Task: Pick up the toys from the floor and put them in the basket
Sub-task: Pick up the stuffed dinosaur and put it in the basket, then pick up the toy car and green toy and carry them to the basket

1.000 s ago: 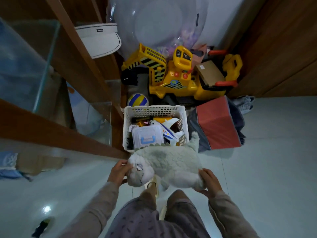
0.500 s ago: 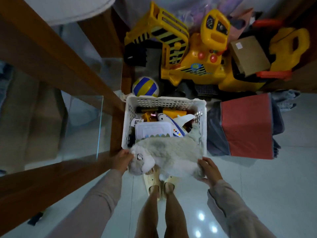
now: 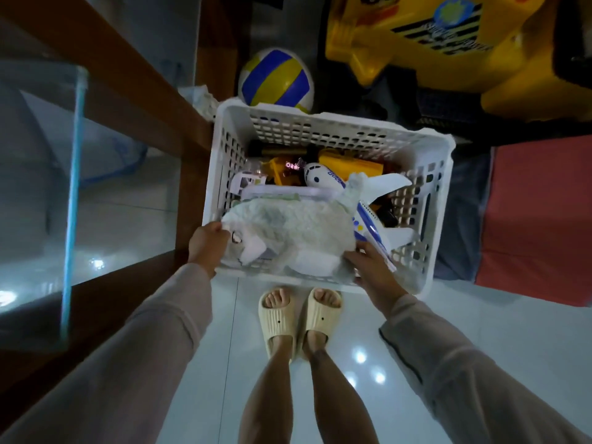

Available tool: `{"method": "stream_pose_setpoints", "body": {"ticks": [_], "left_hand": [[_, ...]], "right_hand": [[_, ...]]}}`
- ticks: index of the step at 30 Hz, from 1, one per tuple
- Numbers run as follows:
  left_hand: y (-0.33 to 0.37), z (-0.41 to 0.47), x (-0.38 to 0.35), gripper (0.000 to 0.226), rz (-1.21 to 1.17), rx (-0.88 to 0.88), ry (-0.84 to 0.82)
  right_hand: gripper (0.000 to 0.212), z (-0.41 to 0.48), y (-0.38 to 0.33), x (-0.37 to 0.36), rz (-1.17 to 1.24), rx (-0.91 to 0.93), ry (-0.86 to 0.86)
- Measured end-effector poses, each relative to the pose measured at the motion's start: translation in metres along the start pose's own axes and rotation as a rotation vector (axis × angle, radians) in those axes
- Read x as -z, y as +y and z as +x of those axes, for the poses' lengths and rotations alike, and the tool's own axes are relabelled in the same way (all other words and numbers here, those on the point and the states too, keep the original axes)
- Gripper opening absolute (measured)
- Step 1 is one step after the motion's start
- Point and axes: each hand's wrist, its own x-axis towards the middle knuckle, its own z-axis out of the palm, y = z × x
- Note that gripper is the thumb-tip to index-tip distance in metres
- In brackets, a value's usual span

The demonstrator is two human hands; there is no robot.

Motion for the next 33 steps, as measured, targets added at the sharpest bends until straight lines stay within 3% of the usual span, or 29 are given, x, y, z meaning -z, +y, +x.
{"method": "stream_pose_setpoints", "body": {"ticks": [5,9,13,21,26,29,33], "left_hand": [[0.0,0.006,-0.008,0.037,0.25,-0.072,-0.063],[0.006,-0.014,-0.007,0.037,0.215,-0.082,-0.092],[0.008,-0.058,0.001,0.037,0.15,-0.08,-0.14],[-0.019,-0.217,0.039,0.031,0.21,0.011,-0.363],[-0.037,-0.311,0.063,0.029,0.191,0.034,-0.347],[-0.05,-0.346,0.077,0.03,0.31,-0.003,-0.381],[-0.062,-0.369,0.107,0.028,0.442,-0.035,-0.353]], "right_hand": [[0.034,0.014,0.0,-0.01,-0.204,-0.023,-0.088],[0.042,0.013,0.006,-0.007,-0.364,-0.108,-0.056],[0.04,-0.024,0.004,0.009,-0.546,-0.046,-0.048],[0.03,-0.161,0.017,0.057,-0.569,-0.125,-0.035],[0.021,-0.249,0.037,0.092,-0.449,-0.186,-0.035],[0.009,-0.296,0.049,0.104,-0.409,-0.221,-0.018],[0.008,-0.334,0.072,0.112,-0.361,-0.213,-0.011]]}}
